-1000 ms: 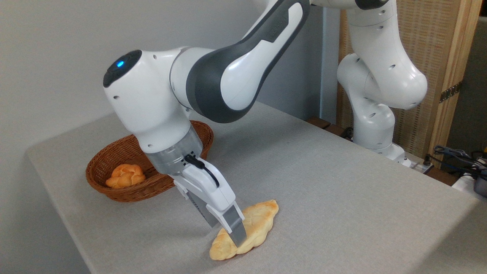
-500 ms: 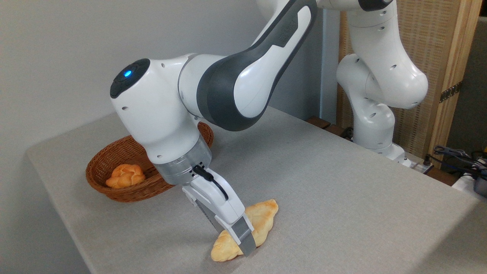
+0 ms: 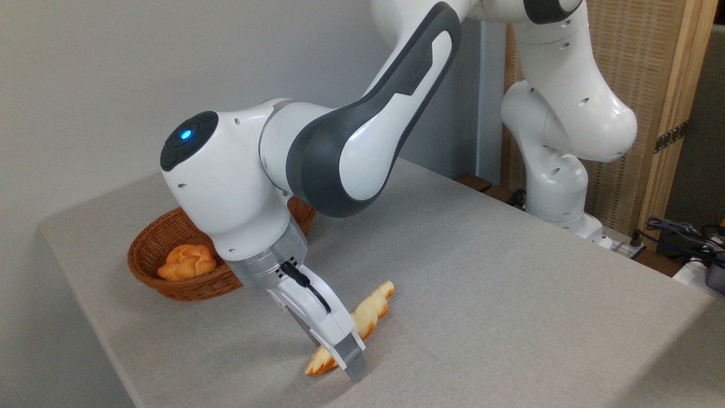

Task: Put bread into the basket
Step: 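Close the gripper on the end of the flat bread and lift it, then carry the flat bread over the wicker basket and lower it in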

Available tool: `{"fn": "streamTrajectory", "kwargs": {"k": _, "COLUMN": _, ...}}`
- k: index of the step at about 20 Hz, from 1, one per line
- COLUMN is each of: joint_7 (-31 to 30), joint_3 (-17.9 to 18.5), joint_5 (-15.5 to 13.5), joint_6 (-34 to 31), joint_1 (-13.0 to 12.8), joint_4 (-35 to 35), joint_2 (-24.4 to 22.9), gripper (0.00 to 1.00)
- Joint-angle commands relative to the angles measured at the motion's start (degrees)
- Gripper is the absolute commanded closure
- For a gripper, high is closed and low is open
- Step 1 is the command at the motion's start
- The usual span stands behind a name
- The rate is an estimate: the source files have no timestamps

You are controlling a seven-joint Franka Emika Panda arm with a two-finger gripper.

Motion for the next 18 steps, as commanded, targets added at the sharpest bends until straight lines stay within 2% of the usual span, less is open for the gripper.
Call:
{"fn": "streamTrajectory", "kwargs": {"k": 1, "joint_7": 2.5, "joint_3": 0.3, "joint_5": -1.2, "joint_6": 0.7, "joint_1": 0.2, "joint_4": 0.3, "joint_2": -0.2, "gripper": 0.76}}
{"fn": "streamTrajectory", "kwargs": {"k": 5, "joint_7": 3.0, "joint_3": 0.2, "joint_5": -1.2, "joint_6": 0.7, "joint_1": 0.2, "joint_4": 0.3, "joint_2": -0.3, "gripper": 0.83}}
{"fn": "streamTrajectory", "kwargs": {"k": 18, "joint_7": 3.9, "joint_3": -0.5, "joint_5": -1.3, "joint_6": 0.6, "joint_1": 0.1, "joint_4": 0.5, "joint_2": -0.7, "gripper": 0.86}}
